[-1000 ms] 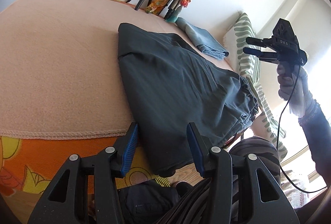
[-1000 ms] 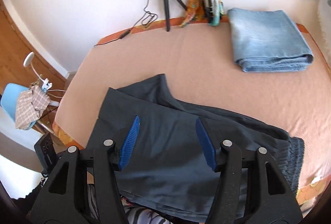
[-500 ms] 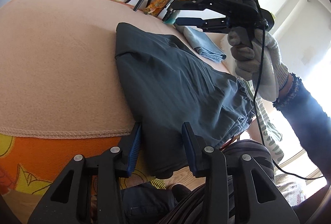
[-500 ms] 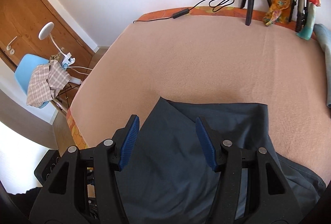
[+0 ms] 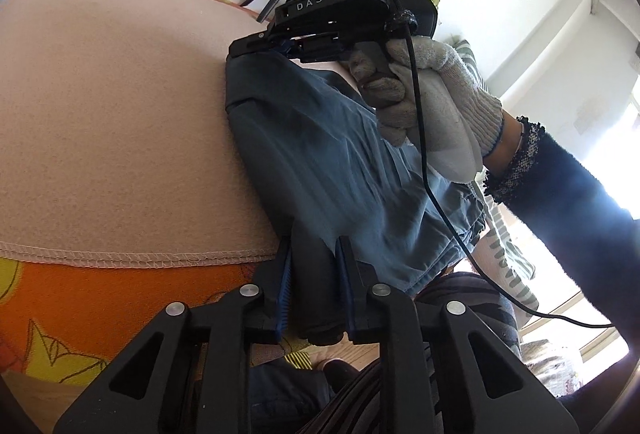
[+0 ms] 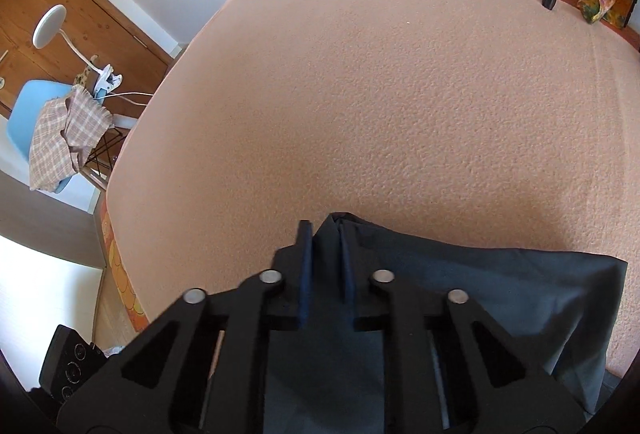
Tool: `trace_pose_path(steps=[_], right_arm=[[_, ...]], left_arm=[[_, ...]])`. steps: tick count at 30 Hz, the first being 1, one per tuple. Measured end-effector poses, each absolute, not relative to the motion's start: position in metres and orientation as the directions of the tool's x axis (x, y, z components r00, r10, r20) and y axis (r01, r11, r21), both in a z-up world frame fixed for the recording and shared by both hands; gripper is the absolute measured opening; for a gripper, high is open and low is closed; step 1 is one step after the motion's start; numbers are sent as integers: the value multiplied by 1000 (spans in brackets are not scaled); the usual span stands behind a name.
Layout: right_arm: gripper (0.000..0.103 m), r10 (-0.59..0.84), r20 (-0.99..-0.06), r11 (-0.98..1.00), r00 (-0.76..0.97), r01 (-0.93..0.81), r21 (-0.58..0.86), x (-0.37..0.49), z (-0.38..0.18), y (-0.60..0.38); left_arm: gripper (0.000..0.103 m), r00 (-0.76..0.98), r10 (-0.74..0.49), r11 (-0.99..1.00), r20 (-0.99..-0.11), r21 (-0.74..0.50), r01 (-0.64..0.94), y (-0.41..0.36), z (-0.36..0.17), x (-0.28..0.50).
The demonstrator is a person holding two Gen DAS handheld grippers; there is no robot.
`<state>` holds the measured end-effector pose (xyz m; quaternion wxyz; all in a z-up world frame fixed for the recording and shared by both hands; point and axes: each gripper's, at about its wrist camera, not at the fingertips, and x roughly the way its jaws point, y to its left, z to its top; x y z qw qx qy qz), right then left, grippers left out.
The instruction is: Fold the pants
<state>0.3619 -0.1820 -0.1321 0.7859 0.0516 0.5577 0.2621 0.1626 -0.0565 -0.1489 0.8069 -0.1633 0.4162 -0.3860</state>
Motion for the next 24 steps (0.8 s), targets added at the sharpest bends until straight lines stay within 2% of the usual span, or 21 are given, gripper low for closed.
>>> trace_pose_path(steps=[6,12,13,15,16,18,20,24], right_arm=[[4,403,-864,891,303,-344,295,361,-128,-176],[5,395,-866,900,307,-315,299,361,-119,-178],[8,399,-866,902,302,-302,310,361,-115,-181],[35,408,-865,902,291,-273,334,359,-106,-189],[39,420,-861,899,288,-263,351,356,-101,-192],[39,424,-858,892,291,-297,340,346,-89,-188],[40,357,-883,904,306,-352,243,338,-81,-175],[54,330,-902,899,279,-383,211,346,-86,-157]], left_arm=[[6,365,-771,633,-521,-569,525,-58,-143,151],[6,368,-770,634,-521,-555,539,-60,-138,153],[6,366,-771,632,-521,-553,544,-62,-137,153],[6,366,-772,629,-519,-545,554,-63,-135,151],[6,369,-772,629,-517,-540,559,-63,-134,150],[6,371,-776,624,-510,-538,567,-64,-132,148],[6,367,-780,619,-507,-541,569,-65,-133,148],[6,359,-782,615,-509,-539,576,-67,-134,148]])
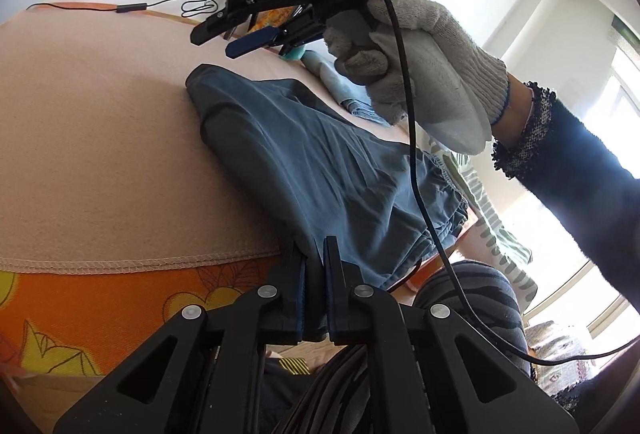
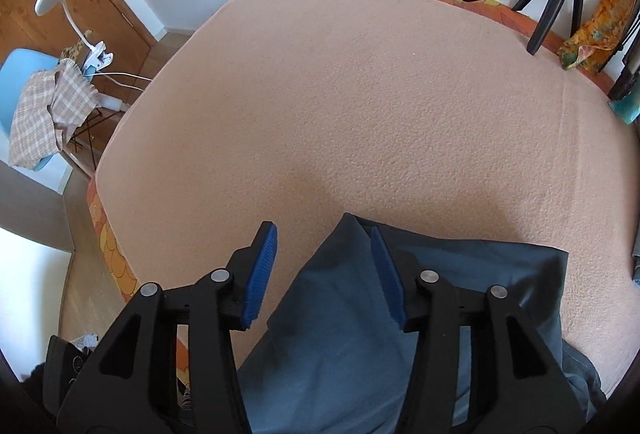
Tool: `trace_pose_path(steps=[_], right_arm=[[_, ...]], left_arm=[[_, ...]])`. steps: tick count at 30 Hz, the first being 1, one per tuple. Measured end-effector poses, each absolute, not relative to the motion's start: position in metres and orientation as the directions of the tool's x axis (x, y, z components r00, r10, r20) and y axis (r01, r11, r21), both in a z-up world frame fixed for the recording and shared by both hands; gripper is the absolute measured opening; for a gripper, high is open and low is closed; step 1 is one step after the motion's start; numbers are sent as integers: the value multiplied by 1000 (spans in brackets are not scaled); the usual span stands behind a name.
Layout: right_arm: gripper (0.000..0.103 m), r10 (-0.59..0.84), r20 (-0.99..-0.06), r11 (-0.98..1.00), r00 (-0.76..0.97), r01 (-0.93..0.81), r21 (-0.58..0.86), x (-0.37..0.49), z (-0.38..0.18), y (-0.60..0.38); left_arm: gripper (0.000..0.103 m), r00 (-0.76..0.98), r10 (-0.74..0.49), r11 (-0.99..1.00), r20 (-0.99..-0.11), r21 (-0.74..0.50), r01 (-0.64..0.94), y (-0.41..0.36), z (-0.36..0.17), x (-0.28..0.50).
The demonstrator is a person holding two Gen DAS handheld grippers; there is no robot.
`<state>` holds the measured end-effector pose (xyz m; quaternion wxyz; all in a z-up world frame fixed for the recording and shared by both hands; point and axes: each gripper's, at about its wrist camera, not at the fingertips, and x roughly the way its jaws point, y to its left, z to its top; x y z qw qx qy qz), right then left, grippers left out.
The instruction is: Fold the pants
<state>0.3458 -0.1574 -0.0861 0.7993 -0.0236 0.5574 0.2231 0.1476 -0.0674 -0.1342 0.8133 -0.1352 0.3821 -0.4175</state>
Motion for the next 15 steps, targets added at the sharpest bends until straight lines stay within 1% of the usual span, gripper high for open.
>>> trace_pose_path(steps=[5,6,7,8,12,15], right_arm=[[54,216,-945,920,245,-375,113,365,-117,-138],[46,201,-951,920,234,-379,101,367,-124,-135],[31,185,-955,919,231,-384,85,366,-129,-133],[4,170,-959,921,227,-382,73,364,-133,-132],[2,199,-928,937,315,-339,85,360,-116,-142],[2,218,-926,940,309,-322,114,362,-114,-149]], left_arm=[[6,367,-777,623,-512,-538,568,-63,-137,149],[6,367,-776,624,-513,-538,567,-62,-137,150],[6,368,-775,625,-514,-536,568,-61,-137,150],[6,368,-776,624,-513,-535,570,-61,-138,150],[4,363,-784,611,-503,-527,591,-62,-139,145],[4,361,-784,612,-504,-530,588,-63,-142,145]])
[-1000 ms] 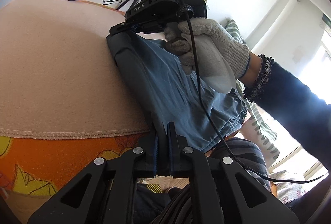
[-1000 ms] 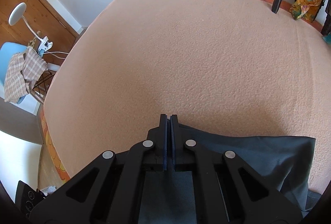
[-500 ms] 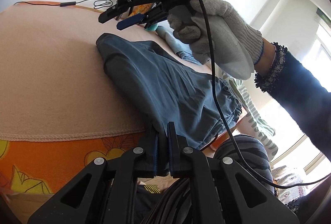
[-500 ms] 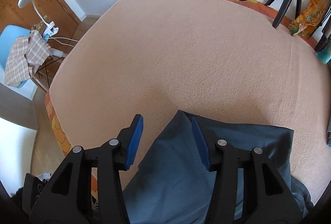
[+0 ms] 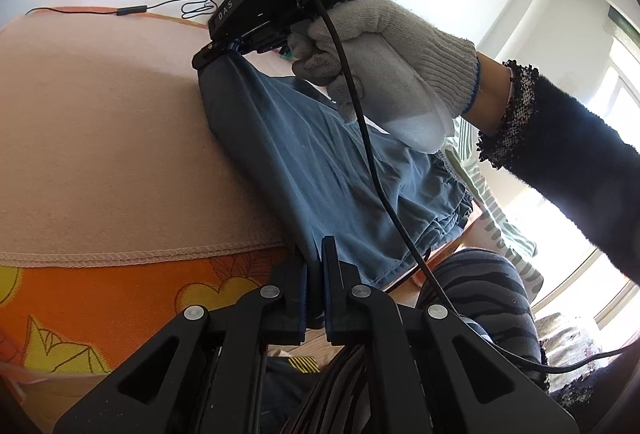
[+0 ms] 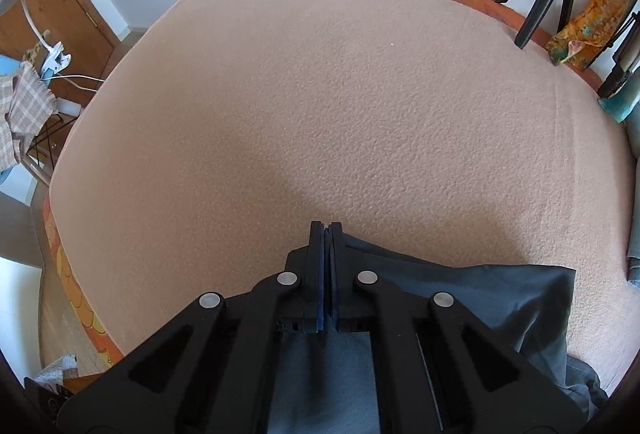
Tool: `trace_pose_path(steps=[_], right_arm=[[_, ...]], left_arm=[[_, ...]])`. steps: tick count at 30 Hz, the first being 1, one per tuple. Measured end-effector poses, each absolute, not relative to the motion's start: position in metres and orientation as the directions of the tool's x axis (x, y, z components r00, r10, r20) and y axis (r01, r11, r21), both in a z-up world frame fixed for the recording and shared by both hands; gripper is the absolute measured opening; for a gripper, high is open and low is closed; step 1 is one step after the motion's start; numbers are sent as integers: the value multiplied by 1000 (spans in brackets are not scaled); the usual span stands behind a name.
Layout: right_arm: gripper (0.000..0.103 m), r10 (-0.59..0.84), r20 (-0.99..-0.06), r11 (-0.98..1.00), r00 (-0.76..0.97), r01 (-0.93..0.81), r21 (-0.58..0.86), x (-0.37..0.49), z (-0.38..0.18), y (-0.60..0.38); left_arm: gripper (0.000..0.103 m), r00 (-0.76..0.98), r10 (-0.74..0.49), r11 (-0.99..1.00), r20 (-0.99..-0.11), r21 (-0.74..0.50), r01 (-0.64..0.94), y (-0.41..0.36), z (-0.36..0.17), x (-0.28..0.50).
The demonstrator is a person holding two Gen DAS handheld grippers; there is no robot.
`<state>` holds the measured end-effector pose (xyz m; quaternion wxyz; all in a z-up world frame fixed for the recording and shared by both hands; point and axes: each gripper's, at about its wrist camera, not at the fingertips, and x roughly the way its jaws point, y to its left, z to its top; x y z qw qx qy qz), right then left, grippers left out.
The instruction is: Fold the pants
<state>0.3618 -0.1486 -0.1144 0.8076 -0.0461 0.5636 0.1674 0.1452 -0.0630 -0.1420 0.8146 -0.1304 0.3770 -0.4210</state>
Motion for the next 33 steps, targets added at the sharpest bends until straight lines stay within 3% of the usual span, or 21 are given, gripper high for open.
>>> trace_pose_path(steps=[2,4,6,8,13,27,33], right_arm=[[3,192,-932,945,308,-314,91,359,-112,-149],[11,191,-934,959,301,-260,112,356,-105,-157],[44,216,-929,964,301,-219,154,347,-95,-166],[55,237,-924,964,301,-192,185,334,-87,-173],[55,285,-936,953,207,-169,253,305,-86,-173],[55,102,-987,988,127,-127,85,277,-111,-164],[55,30,-992,980,125,-201,4,275,-125,-146]], left_arm=[[4,367,-785,613,-499,-537,580,-62,-142,145],[4,376,-785,613,-492,-535,581,-61,-139,144],[4,384,-787,613,-484,-534,582,-61,-136,143],[4,389,-791,608,-472,-539,583,-62,-132,142],[4,390,-809,586,-441,-540,604,-71,-122,140],[4,360,-831,546,-424,-502,670,-99,-111,134],[4,380,-819,566,-430,-490,663,-99,-111,131]])
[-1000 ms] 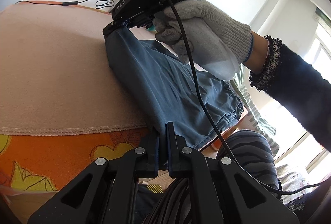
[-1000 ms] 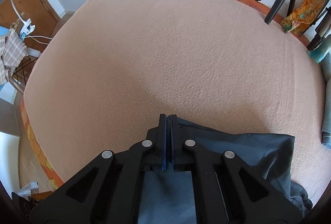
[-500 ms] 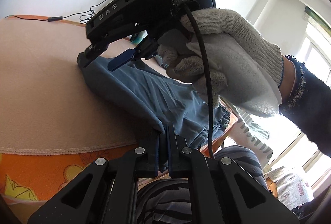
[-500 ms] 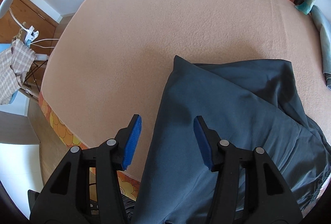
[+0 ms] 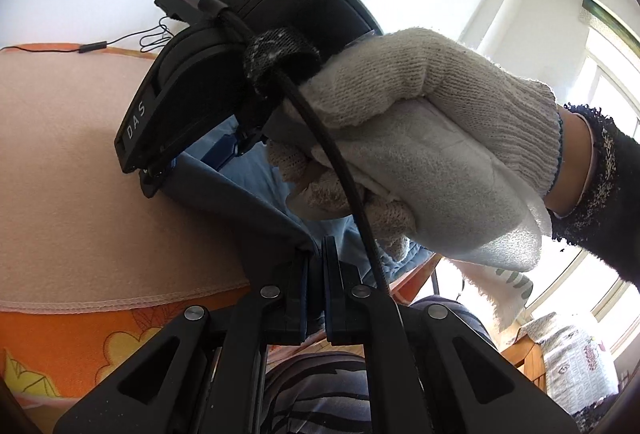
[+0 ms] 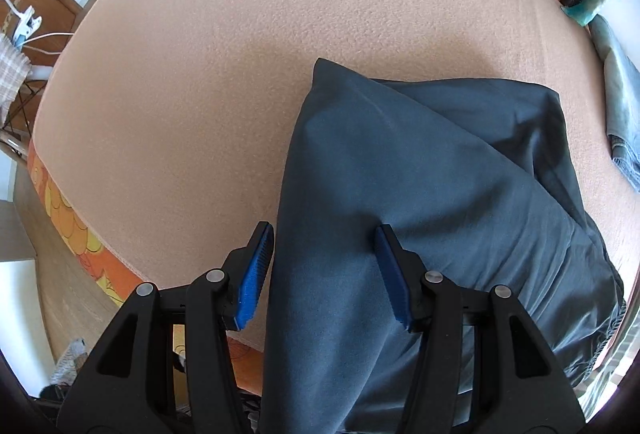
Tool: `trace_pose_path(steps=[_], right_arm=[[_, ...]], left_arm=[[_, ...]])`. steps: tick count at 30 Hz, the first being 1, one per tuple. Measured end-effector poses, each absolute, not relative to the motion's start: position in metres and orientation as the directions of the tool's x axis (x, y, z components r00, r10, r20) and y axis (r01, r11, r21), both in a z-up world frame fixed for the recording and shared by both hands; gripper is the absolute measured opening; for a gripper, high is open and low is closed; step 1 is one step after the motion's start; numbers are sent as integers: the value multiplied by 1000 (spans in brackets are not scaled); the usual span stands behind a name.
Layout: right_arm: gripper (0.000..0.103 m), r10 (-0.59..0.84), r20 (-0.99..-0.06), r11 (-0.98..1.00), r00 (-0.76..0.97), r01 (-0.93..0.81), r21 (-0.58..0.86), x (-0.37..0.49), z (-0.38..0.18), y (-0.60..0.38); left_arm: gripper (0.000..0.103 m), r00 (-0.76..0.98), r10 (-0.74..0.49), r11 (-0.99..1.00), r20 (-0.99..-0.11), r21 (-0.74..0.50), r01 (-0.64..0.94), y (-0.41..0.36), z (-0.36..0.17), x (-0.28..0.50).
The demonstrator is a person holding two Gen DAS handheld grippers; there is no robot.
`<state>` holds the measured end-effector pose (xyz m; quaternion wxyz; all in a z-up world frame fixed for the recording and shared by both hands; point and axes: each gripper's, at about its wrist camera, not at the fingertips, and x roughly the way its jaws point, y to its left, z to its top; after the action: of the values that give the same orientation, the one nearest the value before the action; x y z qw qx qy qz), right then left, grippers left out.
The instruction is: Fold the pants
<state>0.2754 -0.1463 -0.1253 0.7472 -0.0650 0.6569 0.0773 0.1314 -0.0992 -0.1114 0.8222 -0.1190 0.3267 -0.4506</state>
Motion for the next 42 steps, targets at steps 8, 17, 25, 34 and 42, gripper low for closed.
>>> trace_pose_path(steps=[8,17,25,34,42], right_arm=[[6,170,-959,982,227,-123,145,270,-105,-188],[4,377,-819,909,433,-2,417,223,-50,-291],[4,373,-745,869,554,74,490,197,-24,-375],[4,306,-776,877,551,153,455,166,-37,-481],[4,270,-797,872,540,214,441,129,-66,-551]], left_arm=[[4,390,-805,583,-448,-471,662,-107,-103,130],[4,314,-840,503,-442,-416,757,-154,-73,122],[4,199,-884,389,-424,-428,816,-218,-54,124],[4,42,-892,268,-450,-451,851,-302,-55,119],[4,-72,-862,192,-501,-455,870,-366,-71,107]])
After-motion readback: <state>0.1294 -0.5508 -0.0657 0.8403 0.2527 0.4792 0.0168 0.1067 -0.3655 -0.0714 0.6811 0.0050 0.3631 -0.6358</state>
